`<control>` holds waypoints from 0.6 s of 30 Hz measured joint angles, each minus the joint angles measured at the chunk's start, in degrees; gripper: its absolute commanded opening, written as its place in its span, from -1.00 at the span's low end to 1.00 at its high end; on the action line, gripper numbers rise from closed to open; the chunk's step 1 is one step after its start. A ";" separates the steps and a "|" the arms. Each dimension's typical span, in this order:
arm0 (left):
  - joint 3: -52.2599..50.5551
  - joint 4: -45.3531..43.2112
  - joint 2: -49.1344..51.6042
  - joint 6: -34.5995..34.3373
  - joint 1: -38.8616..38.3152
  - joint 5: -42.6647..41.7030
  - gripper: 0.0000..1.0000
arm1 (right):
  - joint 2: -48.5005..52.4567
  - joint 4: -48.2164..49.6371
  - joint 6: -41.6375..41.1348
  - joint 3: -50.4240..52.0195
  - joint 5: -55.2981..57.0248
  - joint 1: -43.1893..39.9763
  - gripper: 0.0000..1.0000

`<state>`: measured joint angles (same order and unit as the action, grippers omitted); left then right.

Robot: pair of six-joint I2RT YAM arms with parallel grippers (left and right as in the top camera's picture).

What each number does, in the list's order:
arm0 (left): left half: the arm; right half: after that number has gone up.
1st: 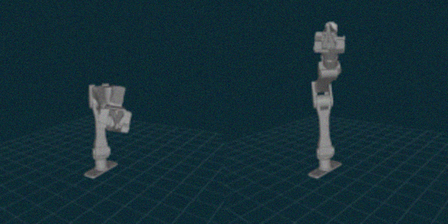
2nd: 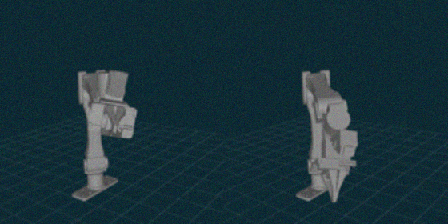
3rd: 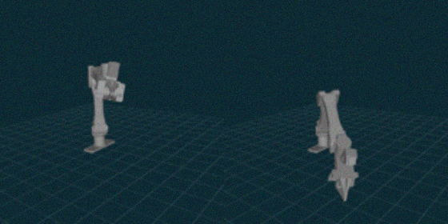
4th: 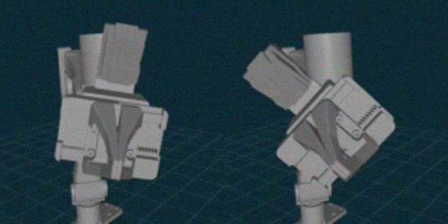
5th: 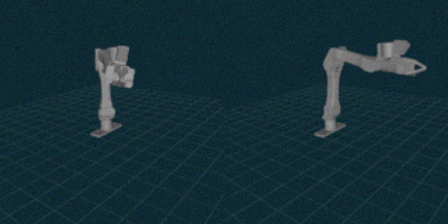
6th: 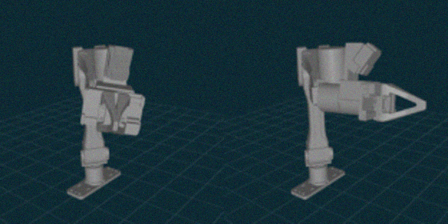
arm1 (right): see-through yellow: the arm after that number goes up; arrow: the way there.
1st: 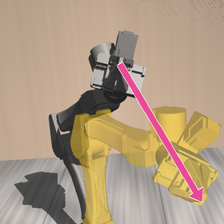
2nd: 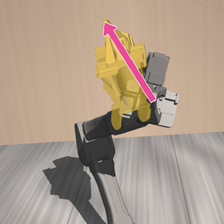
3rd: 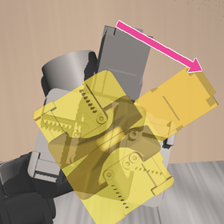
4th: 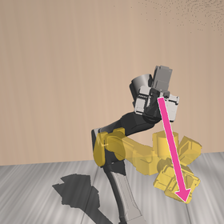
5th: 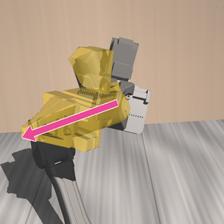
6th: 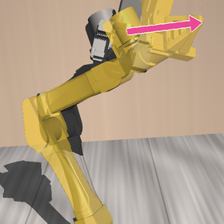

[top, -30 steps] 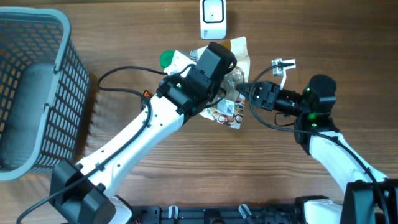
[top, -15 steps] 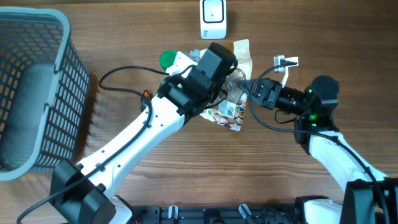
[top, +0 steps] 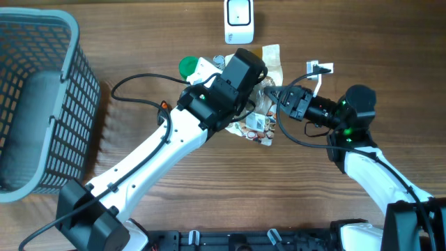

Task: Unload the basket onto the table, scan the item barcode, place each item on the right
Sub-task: 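Grasp the bread bag with the right gripper and release the left gripper, then carry the bread bag with the right gripper toward the scanner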

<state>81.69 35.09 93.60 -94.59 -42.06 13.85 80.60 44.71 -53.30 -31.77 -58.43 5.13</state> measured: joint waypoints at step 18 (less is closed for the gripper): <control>0.00 -5.86 -7.43 29.35 10.58 3.45 1.00 | 0.37 -1.70 8.31 0.00 -0.11 -4.33 -0.90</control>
<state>81.69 29.23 86.17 -65.23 -31.48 17.30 80.97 43.00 -44.99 -31.77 -58.54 0.80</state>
